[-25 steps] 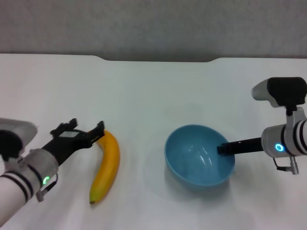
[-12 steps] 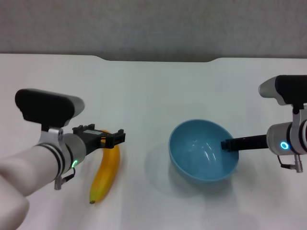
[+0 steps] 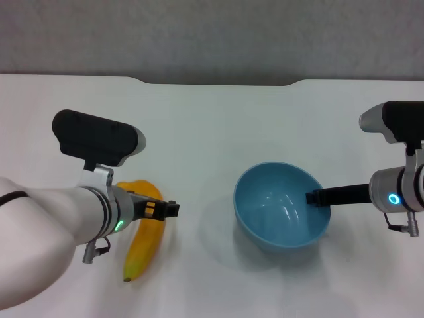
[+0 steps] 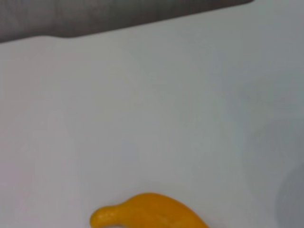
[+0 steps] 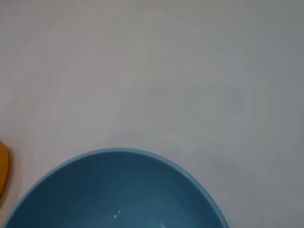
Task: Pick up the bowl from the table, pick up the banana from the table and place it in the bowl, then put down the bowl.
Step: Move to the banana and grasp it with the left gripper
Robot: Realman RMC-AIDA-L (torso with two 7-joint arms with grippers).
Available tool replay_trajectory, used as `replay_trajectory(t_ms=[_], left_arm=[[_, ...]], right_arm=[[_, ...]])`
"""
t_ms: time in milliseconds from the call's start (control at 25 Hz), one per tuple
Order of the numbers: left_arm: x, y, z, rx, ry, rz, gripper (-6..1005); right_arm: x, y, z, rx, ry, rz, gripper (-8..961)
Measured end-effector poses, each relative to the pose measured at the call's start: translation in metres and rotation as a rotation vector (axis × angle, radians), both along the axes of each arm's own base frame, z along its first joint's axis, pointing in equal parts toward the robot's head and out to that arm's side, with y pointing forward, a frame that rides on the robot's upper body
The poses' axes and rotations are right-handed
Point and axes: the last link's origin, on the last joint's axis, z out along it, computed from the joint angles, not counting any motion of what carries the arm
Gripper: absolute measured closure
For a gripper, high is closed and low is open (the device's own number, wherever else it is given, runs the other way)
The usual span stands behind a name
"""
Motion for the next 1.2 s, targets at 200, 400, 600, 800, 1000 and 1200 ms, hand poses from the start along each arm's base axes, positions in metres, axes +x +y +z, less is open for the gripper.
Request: replay_trajectory(t_ms=[200,400,600,800,1000,1200], left_arm=[[0.001,-0.002,-0.004,-0.035,-0.02,0.019,106],[-0.007,0.0,-0.008,-0.051,0.002,0.042,106],[-0.016,0.001,-0.01,-0.05,0.015,0.05,105],[-0.018,0.001,-0.011,-0.053,0.019,0.055,106],[-0.02,0.001,-0.014,-0.07,0.038,0.066,108],[-0.02,0.0,-0.016,-0.078,0.038,0.068,112]], right_arm=[[0.0,0.0,0.0,0.001,0.001,0.0,922],[-0.002,0.001,0.001,0.004,0.003,0.005,924],[-0.003,0.001,0.001,0.005,0.005,0.007,923],[-0.005,0.002,0.001,0.007,0.007,0.012,922],[-0.005,0.002,0.001,0.008,0.008,0.015,922],[-0.005,0.003,0.001,0.009,0.008,0.015,923]])
